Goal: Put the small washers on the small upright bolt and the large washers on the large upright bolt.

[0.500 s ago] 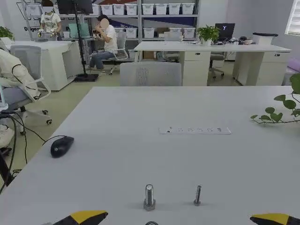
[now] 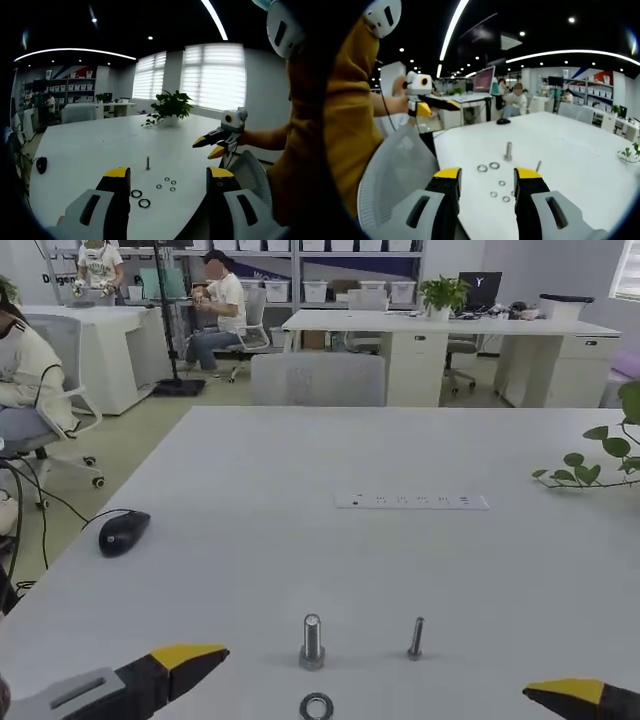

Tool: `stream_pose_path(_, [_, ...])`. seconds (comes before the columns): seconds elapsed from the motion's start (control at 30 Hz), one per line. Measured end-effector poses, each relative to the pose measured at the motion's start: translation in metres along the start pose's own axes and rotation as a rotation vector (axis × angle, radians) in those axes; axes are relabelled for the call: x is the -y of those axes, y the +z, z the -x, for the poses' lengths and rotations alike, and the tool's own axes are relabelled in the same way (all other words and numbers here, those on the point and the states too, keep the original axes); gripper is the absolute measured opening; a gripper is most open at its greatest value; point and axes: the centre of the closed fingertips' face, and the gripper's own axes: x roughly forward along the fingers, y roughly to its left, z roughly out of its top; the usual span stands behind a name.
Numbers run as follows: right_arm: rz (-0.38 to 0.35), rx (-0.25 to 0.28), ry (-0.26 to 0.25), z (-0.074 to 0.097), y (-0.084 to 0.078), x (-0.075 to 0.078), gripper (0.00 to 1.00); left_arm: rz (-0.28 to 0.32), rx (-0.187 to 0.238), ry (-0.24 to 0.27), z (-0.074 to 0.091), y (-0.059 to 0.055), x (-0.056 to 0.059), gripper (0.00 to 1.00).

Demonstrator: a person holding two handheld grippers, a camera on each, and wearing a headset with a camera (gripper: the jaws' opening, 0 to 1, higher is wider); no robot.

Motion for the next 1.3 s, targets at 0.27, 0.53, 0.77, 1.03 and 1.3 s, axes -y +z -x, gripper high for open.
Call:
stream_pose_path(0.27, [-0.014,-0.009,-0.007,-0.006,-0.005,0.004,0.43,0.02,-0.018,0.006,-0.004,-0.011,-0.007,0.61])
stream_pose_path(0.53, [-0.019,-0.012,0.004,-0.011,-0.006,0.003,0.43,0.046,-0.022,0.013,-0.008,-0.019,-0.012,0.6])
stream_pose_path(0.77, [-0.012,-0.012,0.002,-0.016,-0.002,0.009,0.43,0.049,-0.017,0.014,-0.01,-0.019,-0.014,0.6])
stream_pose_path(1.03, [-0.011,-0.017,0.011,-0.019,-0.002,0.007,0.43,0.053,-0.023,0.013,-0.012,-0.025,-0.015,0.6])
stream_pose_path(1.3, [-0.01,-0.033,0.008,-0.016,-0.006,0.008,0.42,0.07,-0.04,0.012,-0.014,-0.035,-0.012,0.6])
